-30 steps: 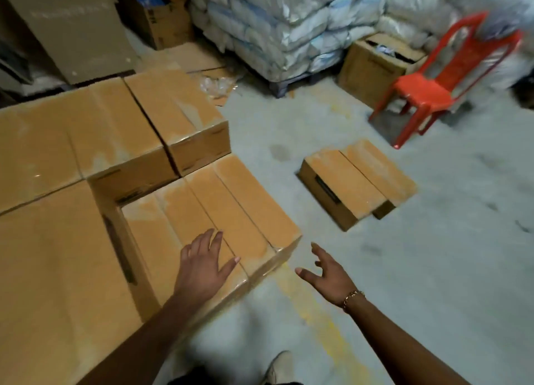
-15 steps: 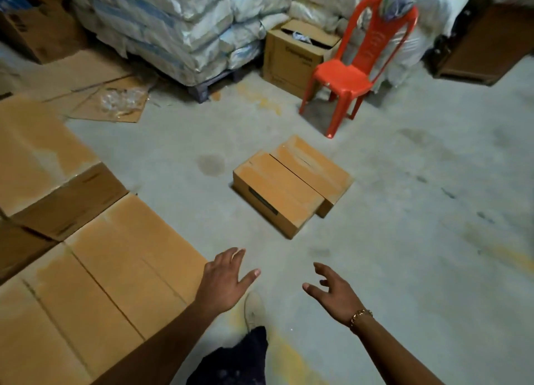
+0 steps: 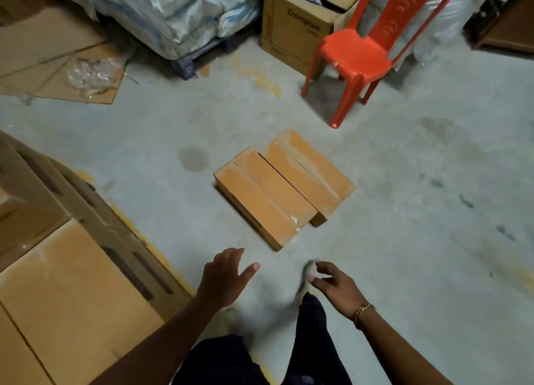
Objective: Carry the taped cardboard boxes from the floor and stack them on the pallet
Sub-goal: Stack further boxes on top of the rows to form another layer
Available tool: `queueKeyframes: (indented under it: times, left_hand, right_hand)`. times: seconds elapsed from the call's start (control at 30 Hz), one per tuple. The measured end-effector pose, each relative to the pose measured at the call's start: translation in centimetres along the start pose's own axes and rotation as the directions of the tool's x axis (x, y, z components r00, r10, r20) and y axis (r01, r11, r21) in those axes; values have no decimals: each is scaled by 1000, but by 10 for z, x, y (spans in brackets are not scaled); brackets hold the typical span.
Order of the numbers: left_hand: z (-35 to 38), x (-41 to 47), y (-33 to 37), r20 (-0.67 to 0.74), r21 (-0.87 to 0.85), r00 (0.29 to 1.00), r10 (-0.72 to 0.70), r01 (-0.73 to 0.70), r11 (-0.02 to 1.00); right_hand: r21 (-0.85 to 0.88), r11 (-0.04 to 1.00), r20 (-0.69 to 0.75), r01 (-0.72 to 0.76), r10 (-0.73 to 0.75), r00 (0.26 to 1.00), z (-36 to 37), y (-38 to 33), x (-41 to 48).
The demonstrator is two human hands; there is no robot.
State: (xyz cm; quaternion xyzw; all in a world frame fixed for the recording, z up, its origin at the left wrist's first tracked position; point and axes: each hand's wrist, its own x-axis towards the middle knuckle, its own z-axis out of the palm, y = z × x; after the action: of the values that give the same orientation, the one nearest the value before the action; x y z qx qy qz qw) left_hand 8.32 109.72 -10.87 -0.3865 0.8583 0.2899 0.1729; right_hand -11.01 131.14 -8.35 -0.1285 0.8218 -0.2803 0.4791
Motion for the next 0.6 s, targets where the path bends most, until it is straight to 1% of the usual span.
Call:
queueKeyframes:
  times: [0.1,0.17,0.27,0.37,0.43,0.5,0.6]
  left_hand:
    - [7,44,21,29,-122,993,-114,117,986]
    - [16,78,34,36,-164,980,-197,200,966]
    - [38,134,53,64,-228,935,-349,354,907]
    - [71,187,65,89,-293,890,-448,453,842]
    - [96,217,71,110,-321,881,-461,470,822]
    - [123,251,73,161,-369,877,-452,479,797]
    - [163,310,64,233,-514,826,-513,553,656]
  right_hand:
    - [-36,999,46,-9,10,999,-37,-12,61]
    - [-58,998,82,-18,23,996,-59,-16,111]
    - [-133,991,158,-33,54,986,-87,-16,197]
    - [-224,974,229,-30,83,970,-103,-12,288]
    - [-267,963,241,-36,102,965,-105,-8,343]
    - [-312,950,241,-32,112,964,-102,-2,397]
    - [-353,935,225,-47,133,965,-86,11,475]
